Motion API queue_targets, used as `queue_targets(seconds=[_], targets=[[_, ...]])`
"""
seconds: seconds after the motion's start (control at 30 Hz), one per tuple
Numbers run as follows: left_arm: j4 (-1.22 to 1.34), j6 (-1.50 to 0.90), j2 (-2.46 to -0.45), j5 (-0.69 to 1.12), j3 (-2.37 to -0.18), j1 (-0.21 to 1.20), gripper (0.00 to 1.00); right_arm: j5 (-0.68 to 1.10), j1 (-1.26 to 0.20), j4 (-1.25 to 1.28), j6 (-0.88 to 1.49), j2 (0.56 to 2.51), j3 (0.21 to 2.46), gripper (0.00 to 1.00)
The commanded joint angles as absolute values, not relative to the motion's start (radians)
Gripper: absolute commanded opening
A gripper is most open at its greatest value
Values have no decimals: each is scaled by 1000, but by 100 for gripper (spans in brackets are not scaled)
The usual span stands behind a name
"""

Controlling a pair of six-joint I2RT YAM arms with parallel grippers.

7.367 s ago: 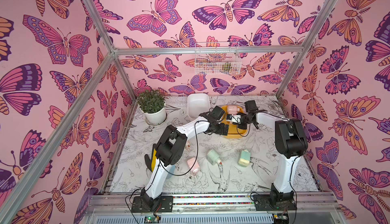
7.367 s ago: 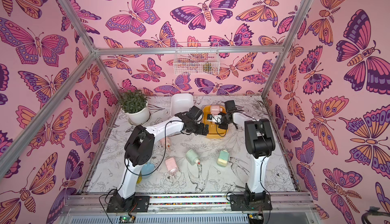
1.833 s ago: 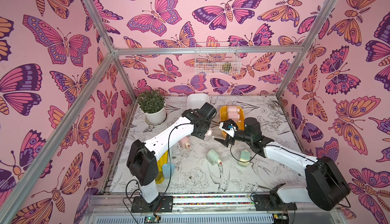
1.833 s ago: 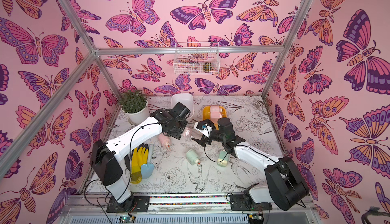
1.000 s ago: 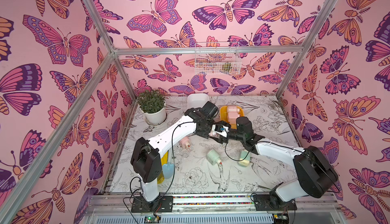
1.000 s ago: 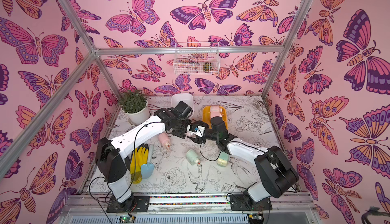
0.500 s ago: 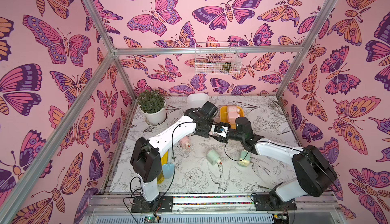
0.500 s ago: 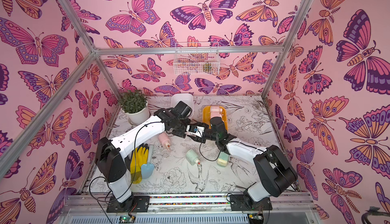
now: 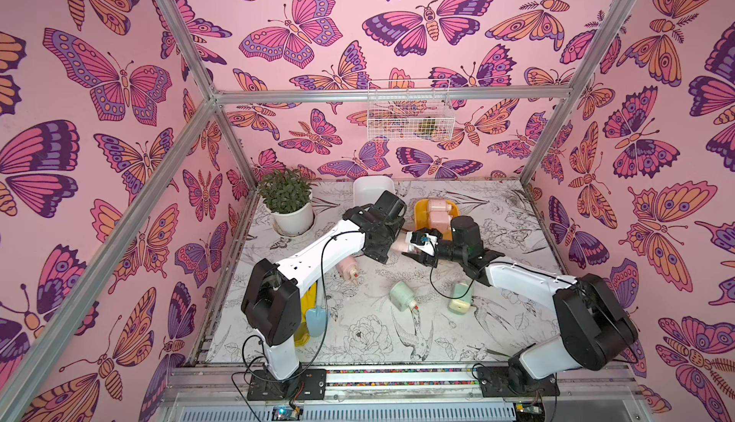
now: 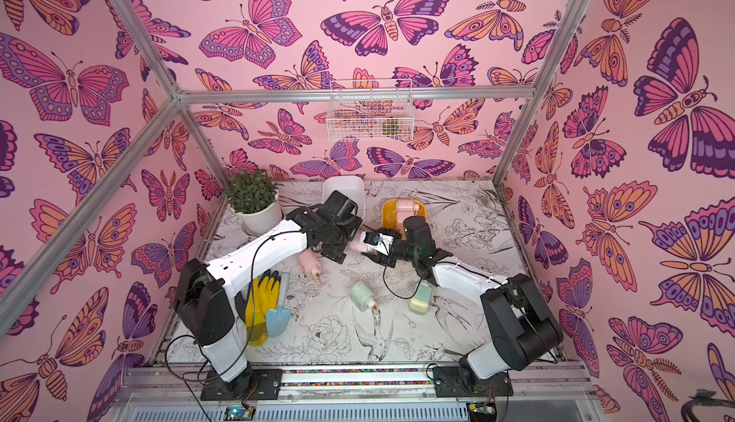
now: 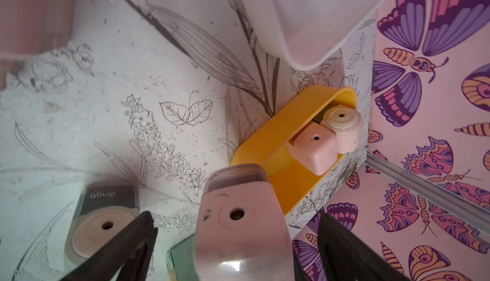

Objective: Place the pencil sharpeners by color into the storage box
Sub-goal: Place the pencil sharpener in the storage box.

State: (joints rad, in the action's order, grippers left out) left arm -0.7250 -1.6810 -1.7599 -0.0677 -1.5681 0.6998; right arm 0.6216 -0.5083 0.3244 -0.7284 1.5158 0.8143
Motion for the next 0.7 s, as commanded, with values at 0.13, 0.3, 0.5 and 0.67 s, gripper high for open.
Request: queue_targets(seconds=[0.13,0.3,0.5,0.67], targets=[[-592,-1370,-1654,-126,-1478,680,100,798,-330,251,-680,1535,910,0],[-529,-1128,-1607,-153,-1409,677,100,917,-183,126,-701,1563,979,0],[-383,-928,-1517,-156,-1243,672,100,1001,-83,-100,-876,1658,1058,0],[-239,-831,-1426,-186,-1102,668,98,1023,-68,-61,-954,1726,1067,0]])
